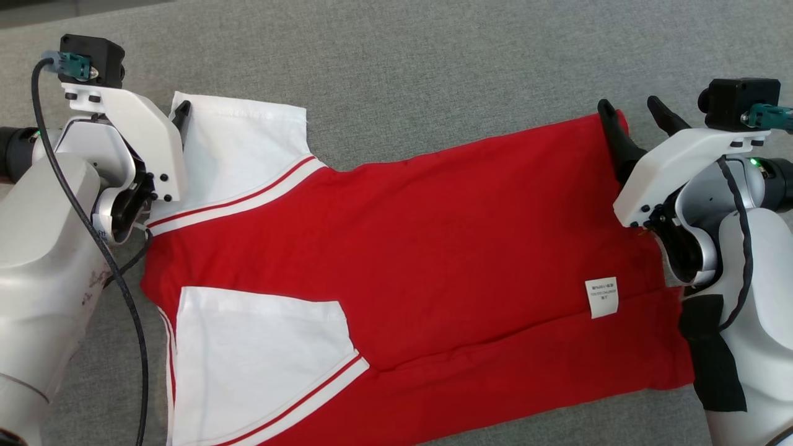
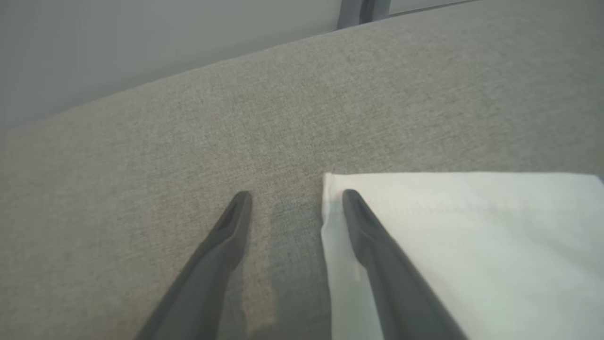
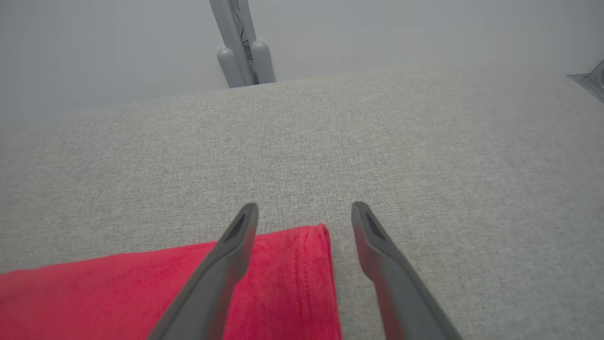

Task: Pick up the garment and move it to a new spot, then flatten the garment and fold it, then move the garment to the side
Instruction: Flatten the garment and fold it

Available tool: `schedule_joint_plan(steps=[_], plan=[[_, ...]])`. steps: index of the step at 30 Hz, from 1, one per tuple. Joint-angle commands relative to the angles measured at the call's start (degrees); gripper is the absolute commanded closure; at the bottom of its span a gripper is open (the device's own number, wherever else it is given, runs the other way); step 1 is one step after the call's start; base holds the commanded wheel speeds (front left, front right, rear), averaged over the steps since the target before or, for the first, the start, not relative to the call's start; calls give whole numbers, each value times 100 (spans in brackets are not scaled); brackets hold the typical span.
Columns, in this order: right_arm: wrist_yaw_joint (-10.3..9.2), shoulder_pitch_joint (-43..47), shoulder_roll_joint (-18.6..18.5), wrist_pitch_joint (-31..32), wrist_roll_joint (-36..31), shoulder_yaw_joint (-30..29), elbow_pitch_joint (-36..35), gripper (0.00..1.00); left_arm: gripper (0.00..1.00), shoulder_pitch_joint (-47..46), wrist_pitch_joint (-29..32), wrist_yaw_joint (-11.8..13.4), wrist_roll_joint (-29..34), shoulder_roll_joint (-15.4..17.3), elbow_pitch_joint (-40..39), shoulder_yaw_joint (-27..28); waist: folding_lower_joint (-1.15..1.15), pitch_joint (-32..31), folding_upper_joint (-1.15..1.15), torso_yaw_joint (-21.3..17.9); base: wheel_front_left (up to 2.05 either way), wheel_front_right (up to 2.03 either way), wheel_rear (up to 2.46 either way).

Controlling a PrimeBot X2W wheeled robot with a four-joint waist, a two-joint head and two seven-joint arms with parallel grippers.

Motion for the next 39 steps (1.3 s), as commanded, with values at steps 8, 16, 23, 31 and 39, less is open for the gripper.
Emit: schedule_joint_plan(steps=[8,16,23,31,39], plan=[[1,-32,-33,-93,161,144,-37,0,51,-75,279,-57,1,-52,248,-145,0,8,0,-152,0,0,0],[1,-14,-34,18,-34,67,-74,0,100,15,698,-177,-223,-77,389,-134,0,-66,0,-201,0,0,0],[1,-163,-27,629,-576,-181,-34,0,100,28,681,-189,-305,-46,277,-89,0,-162,0,-160,0,0,0],[0,-603,-38,1738,-1117,74,299,6,100,23,689,-181,-298,48,177,-114,0,-112,0,-99,0,0,0],[0,-1072,-37,2367,-1334,216,668,20,100,-25,681,-150,-294,92,73,-132,0,-22,0,-54,0,0,0]])
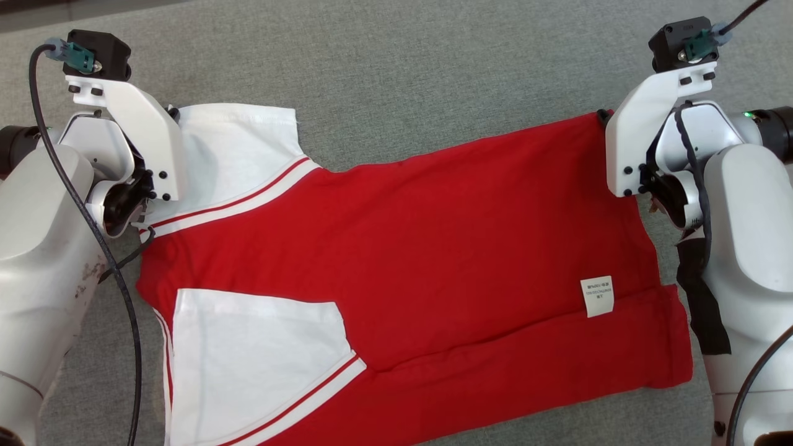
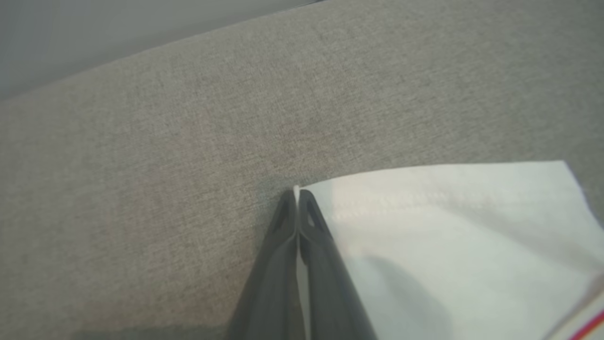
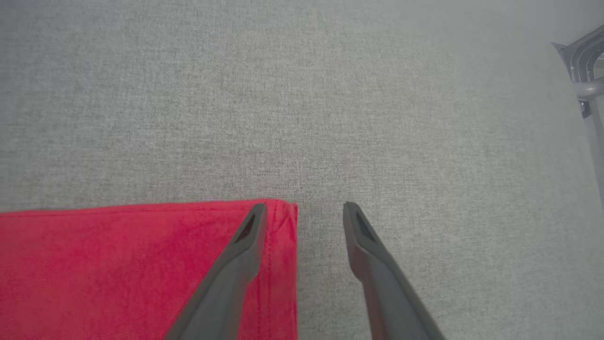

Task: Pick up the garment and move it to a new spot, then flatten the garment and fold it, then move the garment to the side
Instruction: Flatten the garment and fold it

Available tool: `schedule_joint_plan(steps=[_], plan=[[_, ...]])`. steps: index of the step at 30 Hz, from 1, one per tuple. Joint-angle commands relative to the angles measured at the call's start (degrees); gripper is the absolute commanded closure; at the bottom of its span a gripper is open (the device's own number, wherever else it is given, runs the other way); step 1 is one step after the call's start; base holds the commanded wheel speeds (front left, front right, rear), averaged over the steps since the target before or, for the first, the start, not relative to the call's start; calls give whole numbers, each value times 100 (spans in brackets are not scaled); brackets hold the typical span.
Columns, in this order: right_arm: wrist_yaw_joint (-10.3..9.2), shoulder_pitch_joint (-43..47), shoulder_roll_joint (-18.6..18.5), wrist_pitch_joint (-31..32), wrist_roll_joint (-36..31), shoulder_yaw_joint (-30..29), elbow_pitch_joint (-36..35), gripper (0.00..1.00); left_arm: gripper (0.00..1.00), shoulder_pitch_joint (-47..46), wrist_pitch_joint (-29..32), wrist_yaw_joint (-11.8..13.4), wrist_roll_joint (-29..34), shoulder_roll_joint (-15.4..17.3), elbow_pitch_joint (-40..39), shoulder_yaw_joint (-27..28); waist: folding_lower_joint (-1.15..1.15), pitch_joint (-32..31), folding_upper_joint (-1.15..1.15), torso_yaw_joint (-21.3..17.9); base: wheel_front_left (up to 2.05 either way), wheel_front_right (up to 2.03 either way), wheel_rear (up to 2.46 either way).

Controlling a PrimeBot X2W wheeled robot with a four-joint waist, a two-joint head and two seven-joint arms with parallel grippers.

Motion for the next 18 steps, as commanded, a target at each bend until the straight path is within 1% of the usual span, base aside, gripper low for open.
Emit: schedule_joint_plan(steps=[1,2,3,4,5,6,8,10,11,13,14,16,18], plan=[[0,-121,-39,55,-20,0,126,21,100,76,26,60,13,35,43,-42,0,21,0,36,0,0,0],[0,-148,-37,83,-40,10,181,29,100,71,22,55,12,26,32,-47,0,28,0,50,0,0,0],[1,-186,-37,103,-32,4,245,33,100,62,22,53,8,21,21,-50,0,40,0,64,0,0,0],[1,-186,-37,103,-32,4,245,33,100,62,22,53,8,21,21,-50,0,40,0,64,0,0,0],[0,-219,-38,134,0,7,320,42,100,49,22,51,7,16,7,-54,0,55,0,77,0,0,0],[0,-240,-35,153,45,19,386,47,100,41,21,49,3,14,0,-55,0,67,0,90,0,0,0],[1,-280,-35,157,132,75,510,48,100,13,20,43,-7,12,-14,-55,0,92,0,116,0,0,0],[1,-325,-36,128,157,95,642,51,100,-12,17,44,-17,14,-27,-48,0,118,0,137,0,0,0],[1,-321,-33,152,166,114,711,55,100,-23,9,47,-16,11,-34,-50,0,126,0,150,0,0,0],[1,-333,-33,143,203,134,812,65,100,-28,-1,44,-26,11,-36,-48,0,133,0,170,0,0,0],[1,-350,-32,108,205,154,850,74,100,-28,-8,38,-33,7,-37,-45,0,133,0,179,0,0,0],[1,-370,-33,19,197,166,881,100,100,-4,-58,3,-51,5,-57,-25,0,121,0,189,0,0,0],[1,-362,-34,-111,188,171,845,100,100,51,-129,-86,-122,-26,-105,12,0,84,0,194,0,0,0]])
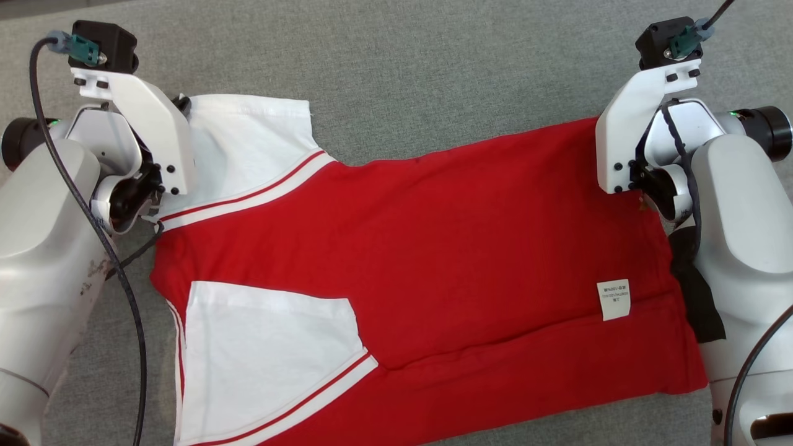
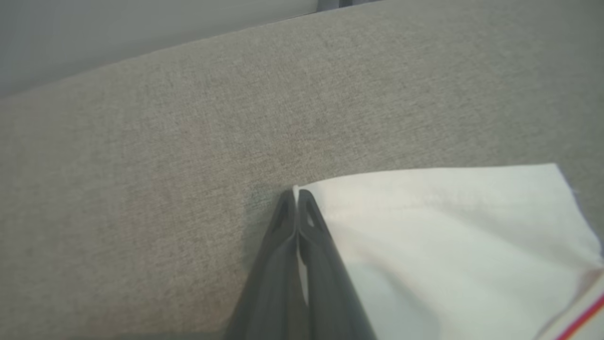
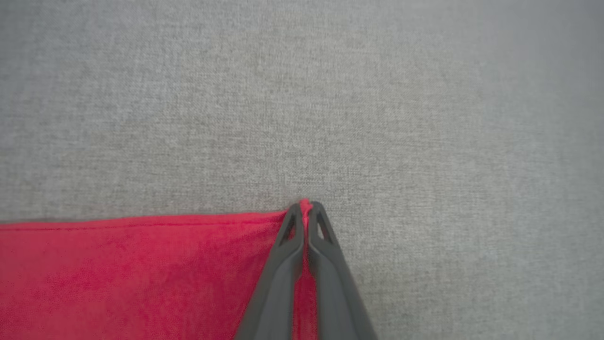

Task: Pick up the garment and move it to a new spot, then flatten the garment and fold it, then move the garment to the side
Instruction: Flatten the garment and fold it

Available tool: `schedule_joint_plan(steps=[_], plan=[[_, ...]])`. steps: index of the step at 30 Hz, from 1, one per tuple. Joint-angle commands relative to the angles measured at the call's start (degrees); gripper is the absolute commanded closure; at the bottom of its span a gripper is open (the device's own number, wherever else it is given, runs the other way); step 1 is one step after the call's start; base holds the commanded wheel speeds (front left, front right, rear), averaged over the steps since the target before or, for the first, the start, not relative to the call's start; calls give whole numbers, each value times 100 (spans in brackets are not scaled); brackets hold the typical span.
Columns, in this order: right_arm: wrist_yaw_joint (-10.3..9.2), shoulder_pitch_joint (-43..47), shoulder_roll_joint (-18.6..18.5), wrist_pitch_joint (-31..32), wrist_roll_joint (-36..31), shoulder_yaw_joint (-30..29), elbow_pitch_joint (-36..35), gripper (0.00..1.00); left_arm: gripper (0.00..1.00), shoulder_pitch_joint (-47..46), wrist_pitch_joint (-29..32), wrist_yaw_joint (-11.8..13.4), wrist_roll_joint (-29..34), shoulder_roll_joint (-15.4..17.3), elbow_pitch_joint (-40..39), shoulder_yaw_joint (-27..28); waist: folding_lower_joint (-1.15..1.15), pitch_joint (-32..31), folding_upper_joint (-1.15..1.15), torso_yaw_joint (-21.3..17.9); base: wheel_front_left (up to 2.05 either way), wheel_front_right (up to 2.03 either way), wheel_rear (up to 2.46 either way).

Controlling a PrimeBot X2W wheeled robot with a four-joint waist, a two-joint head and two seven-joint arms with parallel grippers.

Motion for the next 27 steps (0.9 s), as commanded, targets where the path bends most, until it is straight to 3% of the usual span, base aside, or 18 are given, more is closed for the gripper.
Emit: schedule_joint_plan(steps=[1,10,13,18,27], plan=[[1,43,-27,-116,-8,-8,7,100,100,127,-43,-74,-45,26,-8,1,0,-37,0,2,0,0,0],[1,472,-31,-582,217,-9,-329,100,100,602,-368,-588,-809,160,-628,533,0,-351,0,1,0,0,0],[1,714,-31,-691,271,-63,-481,100,100,952,-447,-684,-1131,368,-1078,762,0,-494,0,18,0,0,0],[1,1170,-60,-873,244,-321,-786,100,100,1819,-620,-629,-1615,547,-2100,1047,0,-799,0,144,0,0,0],[1,2048,-68,-949,278,-685,-1423,100,100,3550,-1137,-74,-1982,905,-4122,1335,0,-1204,0,405,0,0,0]])
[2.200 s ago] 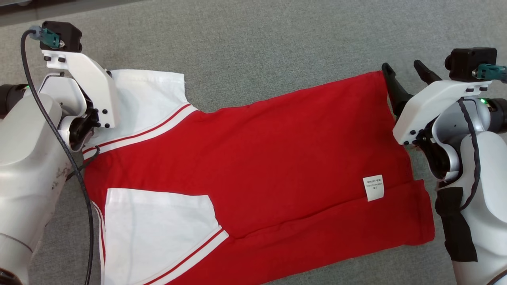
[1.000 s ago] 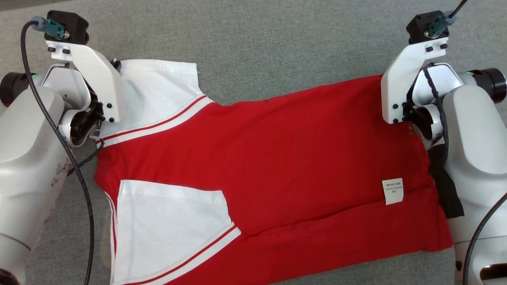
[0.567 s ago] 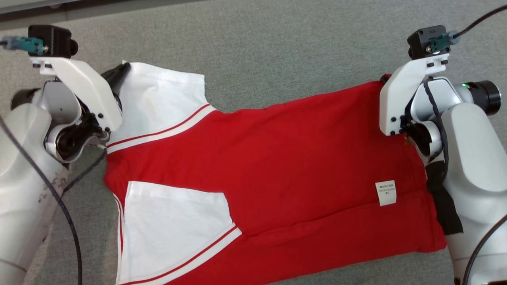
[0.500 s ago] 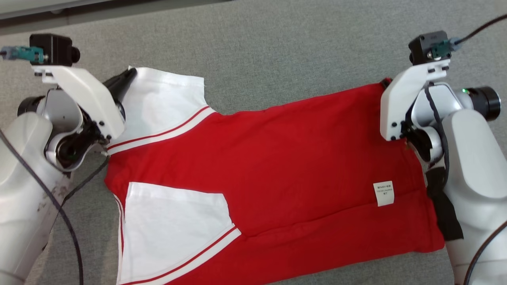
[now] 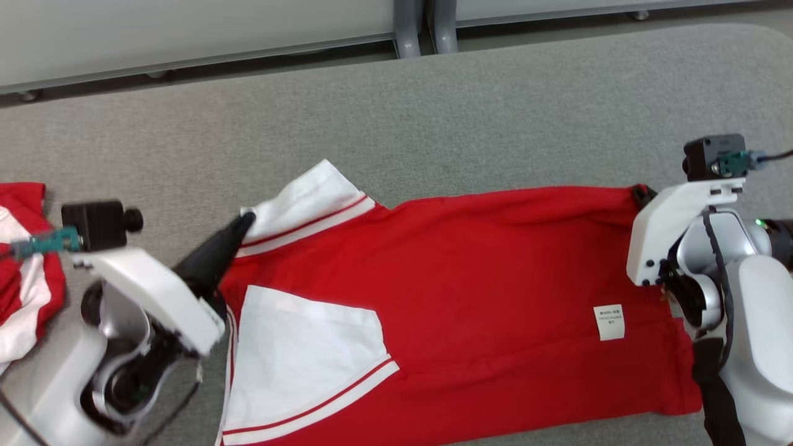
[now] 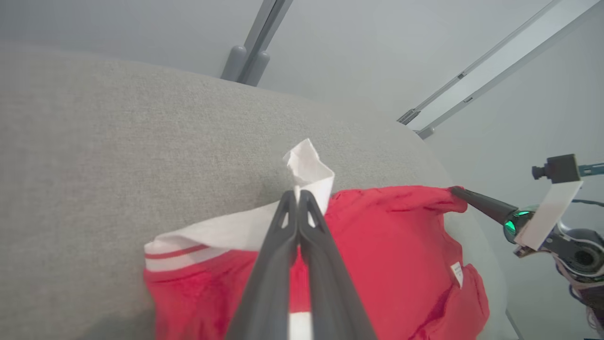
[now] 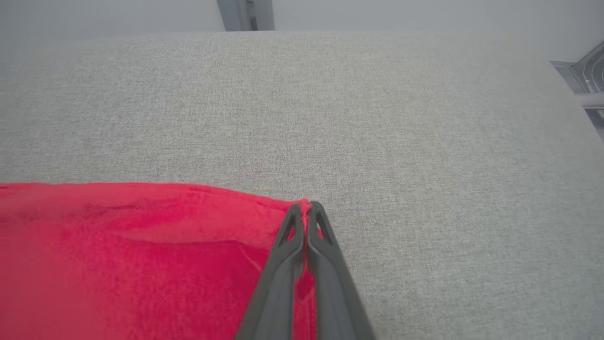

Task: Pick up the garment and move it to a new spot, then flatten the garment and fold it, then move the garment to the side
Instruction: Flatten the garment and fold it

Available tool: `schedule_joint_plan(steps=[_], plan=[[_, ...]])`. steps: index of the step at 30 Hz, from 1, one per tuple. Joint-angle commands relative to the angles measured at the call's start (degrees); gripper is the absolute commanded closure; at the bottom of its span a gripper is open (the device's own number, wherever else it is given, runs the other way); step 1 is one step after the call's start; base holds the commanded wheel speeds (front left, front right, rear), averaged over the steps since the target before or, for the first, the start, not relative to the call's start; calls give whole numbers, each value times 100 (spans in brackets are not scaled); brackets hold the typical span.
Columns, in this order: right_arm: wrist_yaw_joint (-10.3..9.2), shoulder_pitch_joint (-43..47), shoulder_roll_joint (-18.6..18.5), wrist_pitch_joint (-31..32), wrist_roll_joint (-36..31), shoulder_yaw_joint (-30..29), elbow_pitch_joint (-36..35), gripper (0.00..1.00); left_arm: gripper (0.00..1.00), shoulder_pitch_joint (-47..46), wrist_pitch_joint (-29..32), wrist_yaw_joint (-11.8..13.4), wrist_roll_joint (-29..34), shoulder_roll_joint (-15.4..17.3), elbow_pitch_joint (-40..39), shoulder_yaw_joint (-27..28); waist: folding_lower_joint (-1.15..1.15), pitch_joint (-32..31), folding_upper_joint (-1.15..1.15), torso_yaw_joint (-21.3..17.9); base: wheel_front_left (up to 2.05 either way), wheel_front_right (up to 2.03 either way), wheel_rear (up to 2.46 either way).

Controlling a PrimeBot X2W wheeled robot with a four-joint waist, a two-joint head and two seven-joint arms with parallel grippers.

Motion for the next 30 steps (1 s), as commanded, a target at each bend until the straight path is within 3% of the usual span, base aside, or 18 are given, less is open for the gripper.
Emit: schedule_joint_plan(steps=[1,8,14,30], plan=[[1,156,-45,15,39,-22,-117,100,100,298,-69,106,-40,88,-263,34,0,-96,0,84,0,0,0],[1,581,-138,179,100,-132,-436,100,100,1244,-239,528,-160,267,-1199,48,0,-195,0,191,0,0,0],[1,935,-294,309,147,-192,-768,100,100,1858,-539,736,-353,262,-1654,246,0,-337,0,303,0,0,0],[1,1966,-1065,1169,496,91,-1664,100,100,3103,-905,804,-891,82,-2081,317,0,-649,0,515,0,0,0]])
